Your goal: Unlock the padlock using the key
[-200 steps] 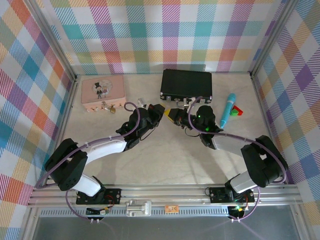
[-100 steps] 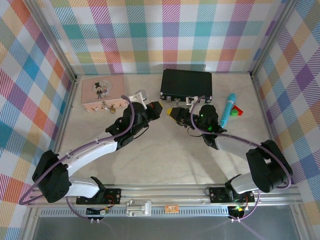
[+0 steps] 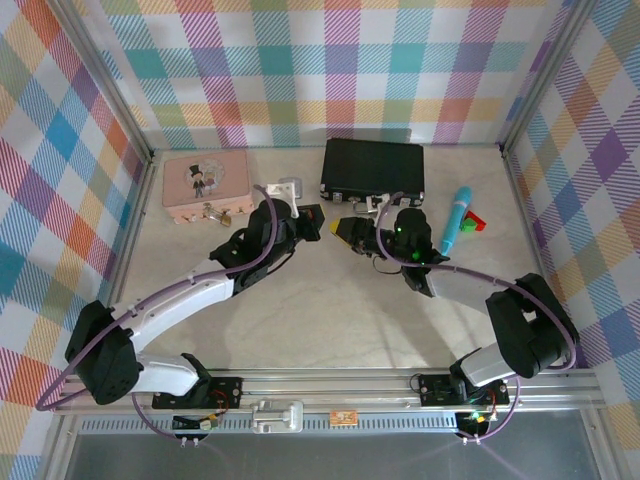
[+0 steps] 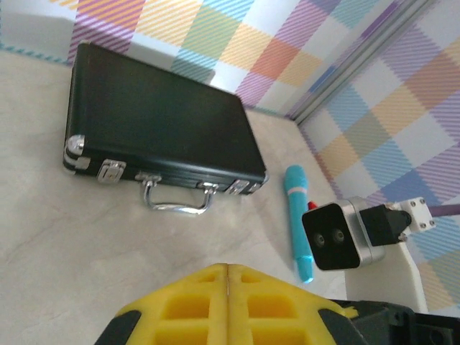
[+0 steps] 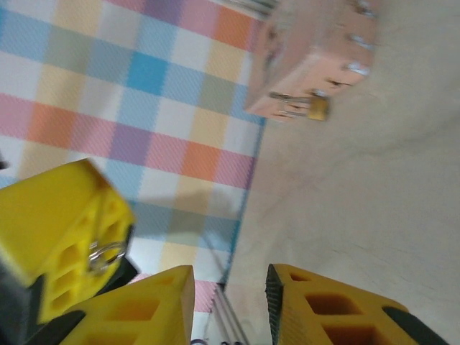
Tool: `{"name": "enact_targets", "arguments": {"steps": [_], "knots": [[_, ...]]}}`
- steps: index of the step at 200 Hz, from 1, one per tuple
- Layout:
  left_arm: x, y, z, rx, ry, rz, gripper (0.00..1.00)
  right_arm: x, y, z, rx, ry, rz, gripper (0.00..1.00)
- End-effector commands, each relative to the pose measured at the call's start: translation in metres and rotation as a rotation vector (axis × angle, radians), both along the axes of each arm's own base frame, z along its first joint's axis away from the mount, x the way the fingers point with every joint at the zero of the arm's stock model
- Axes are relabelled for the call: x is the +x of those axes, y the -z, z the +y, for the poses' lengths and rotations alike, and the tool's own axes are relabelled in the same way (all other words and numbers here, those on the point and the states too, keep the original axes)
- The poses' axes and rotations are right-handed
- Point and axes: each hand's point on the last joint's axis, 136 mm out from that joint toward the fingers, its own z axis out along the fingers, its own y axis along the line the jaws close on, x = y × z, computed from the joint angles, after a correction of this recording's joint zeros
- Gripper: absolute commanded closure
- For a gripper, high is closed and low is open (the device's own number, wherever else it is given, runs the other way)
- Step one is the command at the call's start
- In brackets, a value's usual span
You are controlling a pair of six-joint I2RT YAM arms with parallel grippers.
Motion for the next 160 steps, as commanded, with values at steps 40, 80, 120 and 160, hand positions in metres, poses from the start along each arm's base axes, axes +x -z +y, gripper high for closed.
{"name": "enact_targets", "arguments": {"steps": [40, 80, 120, 160], "knots": [[-0.02, 0.112, -0.027, -0.086, 0.085, 0.35, 1.0, -0.014, 0.064, -0.065, -0.548, 0.14, 0.095, 0.7], [-0.01, 0.142, -0.047, -0.335, 0.01, 0.51, 1.0, -0.03, 0.076, -0.048, -0.426, 0.048, 0.103, 0.71], [-0.004, 0.156, -0.05, -0.083, 0.003, 0.454, 0.97, -0.026, 0.09, -0.056, -0.471, 0.091, 0.129, 0.71], [-0.01, 0.202, -0.045, 0.078, 0.018, 0.532, 0.95, -0.028, 0.093, -0.067, -0.538, 0.115, 0.142, 0.73]]}}
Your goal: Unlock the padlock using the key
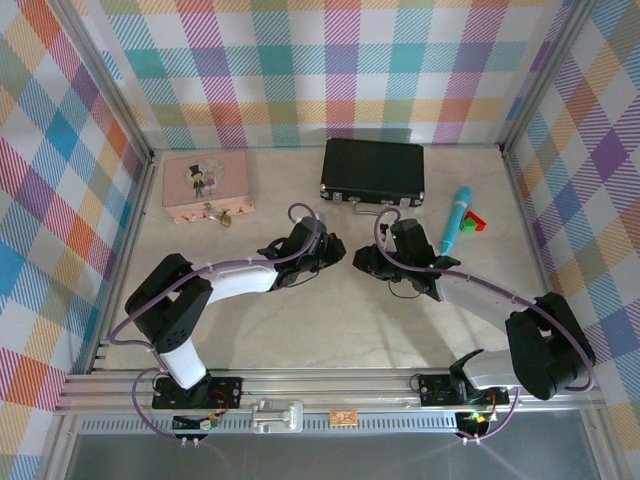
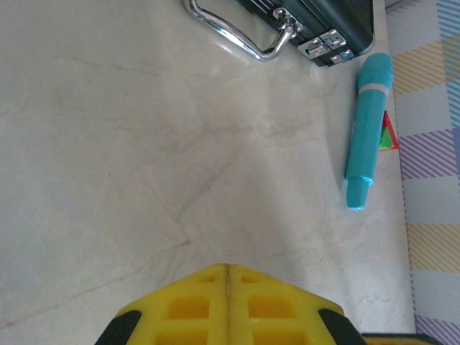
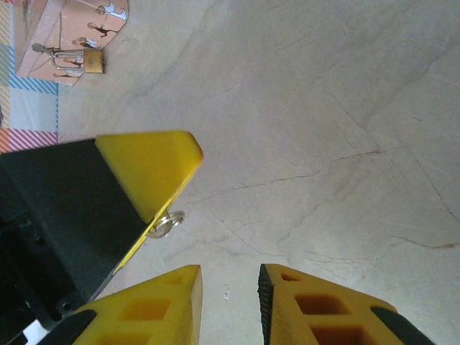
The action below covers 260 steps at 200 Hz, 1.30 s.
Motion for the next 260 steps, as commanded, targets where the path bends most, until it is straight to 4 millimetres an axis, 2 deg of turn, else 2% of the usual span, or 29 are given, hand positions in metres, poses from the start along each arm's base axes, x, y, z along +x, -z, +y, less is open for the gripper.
{"name": "enact_targets", "arguments": {"steps": [1, 30, 79, 131, 159, 201, 232, 260], "knots": [[-0.011, 0.043, 0.009, 0.168, 0.042, 0.071, 0.95, 0.001, -0.002, -0.007, -0.053, 0.009, -0.016, 0.73], [-0.015, 0.064, 0.015, 0.261, 0.06, 0.12, 0.91, -0.002, -0.005, -0.013, -0.066, 0.019, -0.032, 0.75], [-0.012, 0.074, 0.02, 0.329, 0.056, 0.137, 0.75, -0.001, -0.008, -0.016, -0.082, 0.03, -0.045, 0.77], [-0.011, 0.075, 0.023, 0.342, 0.047, 0.137, 0.75, -0.002, -0.009, -0.013, -0.076, 0.005, -0.049, 0.77], [-0.004, 0.051, 0.038, 0.326, 0.0, 0.101, 0.73, -0.006, 0.005, -0.012, -0.121, 0.016, 0.035, 0.72], [0.02, -0.006, 0.092, 0.247, -0.117, 0.021, 0.46, -0.015, 0.035, 0.018, -0.255, -0.033, 0.15, 0.59], [0.032, -0.038, 0.13, 0.17, -0.194, -0.012, 0.43, -0.014, 0.053, 0.031, -0.396, -0.024, 0.197, 0.59], [0.034, -0.051, 0.151, 0.119, -0.244, -0.028, 0.43, -0.013, 0.066, 0.043, -0.489, -0.041, 0.23, 0.6]]}}
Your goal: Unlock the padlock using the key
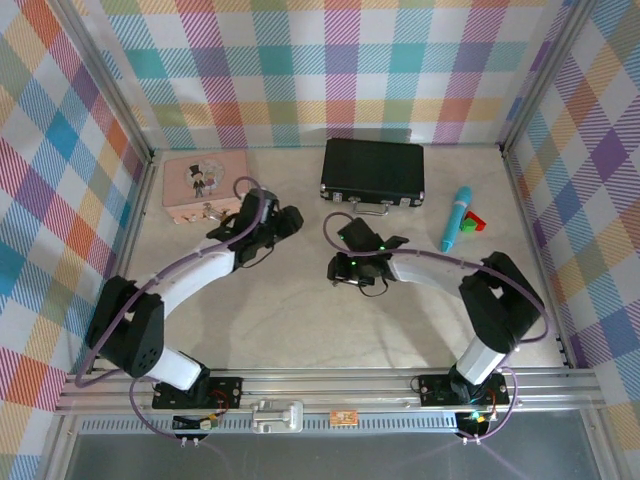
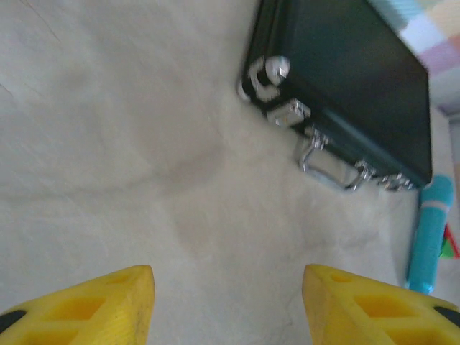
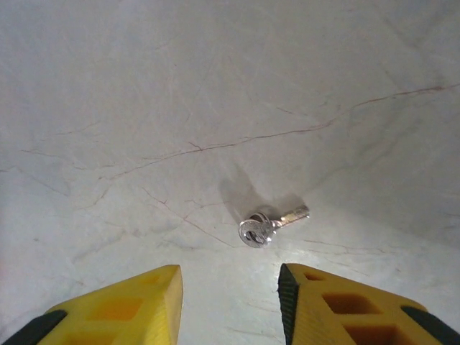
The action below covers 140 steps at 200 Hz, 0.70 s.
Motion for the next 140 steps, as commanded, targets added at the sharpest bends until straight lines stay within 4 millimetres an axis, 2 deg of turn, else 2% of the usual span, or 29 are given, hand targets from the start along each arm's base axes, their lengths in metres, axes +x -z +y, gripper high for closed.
{"name": "enact_targets", "arguments": {"steps": [1, 44, 65, 129, 140], "knots": [[-0.01, 0.006, 0.009, -0.022, 0.007, 0.027, 0.43, -0.002, 0.013, -0.008, -0.139, 0.027, 0.038, 0.6], [-0.019, 0.011, 0.019, -0.07, -0.032, 0.029, 0.43, 0.0, 0.031, -0.017, -0.297, 0.058, 0.062, 0.65], [-0.021, 0.015, 0.019, -0.088, -0.041, 0.035, 0.43, -0.003, 0.036, -0.014, -0.323, 0.047, 0.075, 0.69], [-0.019, 0.013, 0.02, -0.09, -0.05, 0.03, 0.43, -0.008, 0.045, -0.003, -0.367, 0.014, 0.083, 0.69], [-0.019, 0.013, 0.02, -0.09, -0.049, 0.029, 0.43, -0.008, 0.047, -0.001, -0.365, 0.006, 0.087, 0.73]]}}
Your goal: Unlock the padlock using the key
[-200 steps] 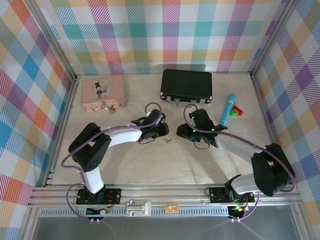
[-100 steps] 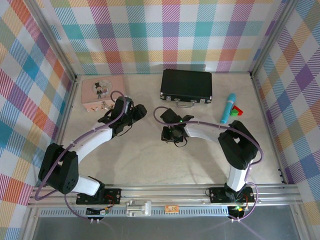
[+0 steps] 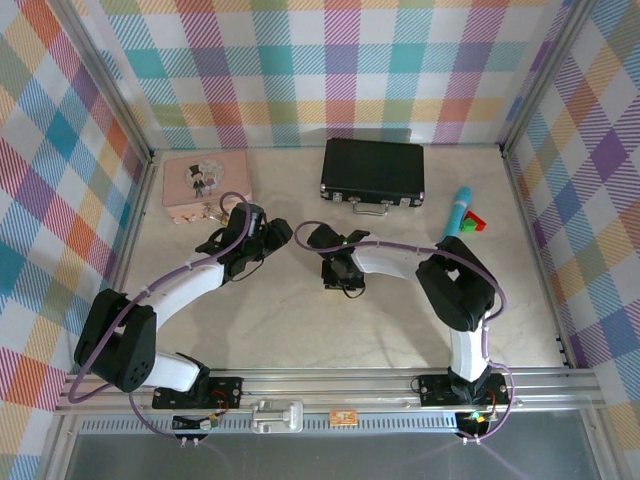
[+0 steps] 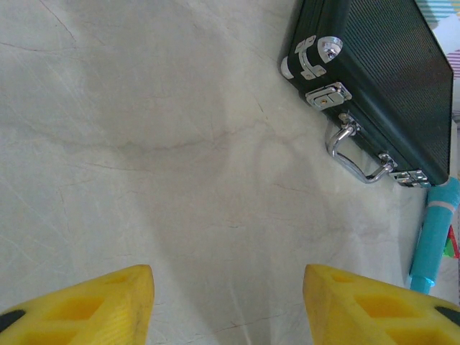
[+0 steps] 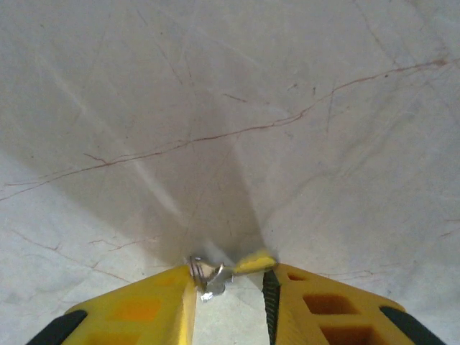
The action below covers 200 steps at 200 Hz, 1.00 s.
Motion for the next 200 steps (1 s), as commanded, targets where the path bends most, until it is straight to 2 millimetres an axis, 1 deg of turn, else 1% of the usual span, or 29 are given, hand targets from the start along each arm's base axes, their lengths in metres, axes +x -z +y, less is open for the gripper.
{"name": "enact_targets", "arguments": {"steps": [1, 27, 58, 73, 79, 92, 113, 131, 150, 175, 200], "knots": [[0.004, -0.015, 0.001, -0.03, -0.009, -0.044, 0.43, -0.004, 0.01, -0.001, -0.04, -0.003, 0.03, 0.73], [0.002, -0.014, 0.003, -0.023, -0.016, -0.04, 0.43, -0.003, 0.015, -0.004, -0.061, -0.015, 0.03, 0.86], [-0.001, -0.014, 0.005, -0.032, -0.022, -0.04, 0.43, 0.003, 0.01, -0.001, -0.039, -0.096, -0.017, 1.0], [-0.002, -0.017, 0.004, -0.053, -0.02, -0.042, 0.43, 0.01, 0.002, 0.003, -0.017, -0.185, -0.041, 1.0], [-0.002, -0.018, 0.002, -0.065, -0.02, -0.042, 0.42, 0.013, -0.001, 0.002, -0.023, -0.214, -0.054, 1.0], [-0.004, -0.021, -0.001, -0.1, -0.019, -0.039, 0.43, 0.02, -0.014, 0.003, -0.008, -0.307, -0.092, 1.0], [-0.007, -0.022, -0.01, -0.186, -0.015, -0.018, 0.43, 0.031, -0.045, 0.002, 0.059, -0.43, -0.162, 1.0], [-0.009, -0.022, -0.02, -0.291, -0.025, 0.022, 0.43, 0.034, -0.074, 0.004, 0.162, -0.515, -0.2, 1.0], [-0.01, -0.018, -0.033, -0.417, -0.055, 0.085, 0.41, 0.036, -0.1, 0.002, 0.256, -0.566, -0.226, 1.0], [-0.009, -0.018, -0.06, -0.569, -0.068, 0.149, 0.4, 0.036, -0.124, 0.0, 0.34, -0.611, -0.265, 1.0], [-0.009, -0.02, -0.09, -0.689, -0.083, 0.218, 0.39, 0.037, -0.143, -0.002, 0.378, -0.622, -0.306, 1.0]]}}
